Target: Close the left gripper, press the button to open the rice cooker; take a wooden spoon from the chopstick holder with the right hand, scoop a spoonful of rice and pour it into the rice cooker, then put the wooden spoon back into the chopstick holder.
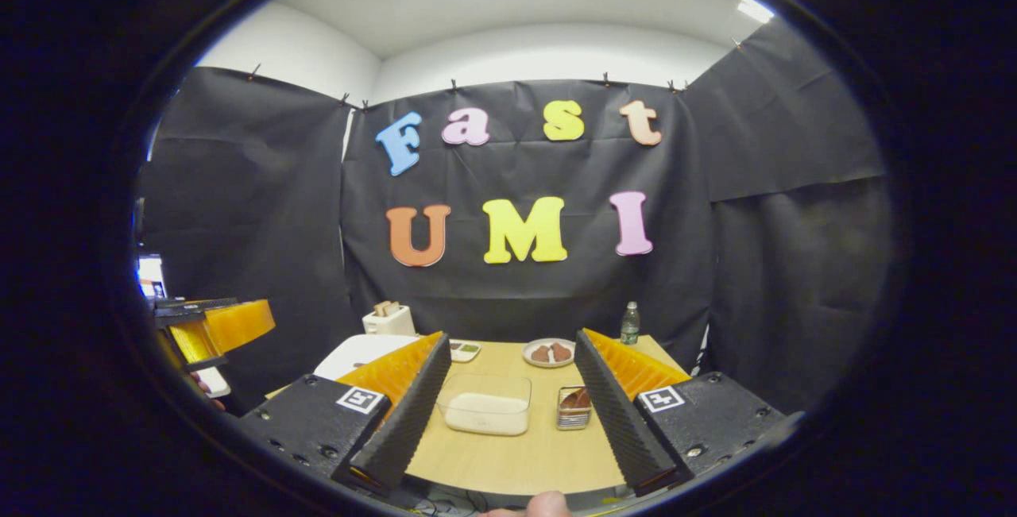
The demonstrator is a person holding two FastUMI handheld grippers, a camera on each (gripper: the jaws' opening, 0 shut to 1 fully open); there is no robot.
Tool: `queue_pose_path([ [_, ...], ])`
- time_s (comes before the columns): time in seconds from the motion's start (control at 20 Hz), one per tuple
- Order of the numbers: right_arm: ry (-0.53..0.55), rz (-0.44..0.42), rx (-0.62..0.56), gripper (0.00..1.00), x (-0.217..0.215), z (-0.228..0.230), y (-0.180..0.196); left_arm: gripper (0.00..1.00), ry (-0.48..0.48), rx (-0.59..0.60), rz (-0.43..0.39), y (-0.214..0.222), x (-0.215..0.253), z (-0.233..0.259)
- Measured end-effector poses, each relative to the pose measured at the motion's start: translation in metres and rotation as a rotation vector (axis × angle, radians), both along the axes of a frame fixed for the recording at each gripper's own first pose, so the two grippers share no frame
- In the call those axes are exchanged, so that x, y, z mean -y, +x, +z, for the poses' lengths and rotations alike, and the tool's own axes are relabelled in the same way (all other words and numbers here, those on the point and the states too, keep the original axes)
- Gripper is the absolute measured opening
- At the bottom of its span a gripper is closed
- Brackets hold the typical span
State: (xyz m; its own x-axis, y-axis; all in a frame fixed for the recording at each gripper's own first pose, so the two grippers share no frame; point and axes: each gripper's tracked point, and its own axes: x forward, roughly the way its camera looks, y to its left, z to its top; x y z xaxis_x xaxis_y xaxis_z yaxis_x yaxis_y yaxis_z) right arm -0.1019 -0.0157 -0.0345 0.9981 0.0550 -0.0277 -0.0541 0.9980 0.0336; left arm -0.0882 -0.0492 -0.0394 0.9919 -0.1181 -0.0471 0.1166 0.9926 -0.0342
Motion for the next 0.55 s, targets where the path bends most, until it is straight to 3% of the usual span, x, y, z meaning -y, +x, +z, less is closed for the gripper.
queue_pose_path([
  [0.55, -0.001, -0.010, 0.003, 1.00, 0.013, -0.001, -0.012, 0.94, -0.005, 0.013, 0.010, -0.004, 0.009, -0.002],
])
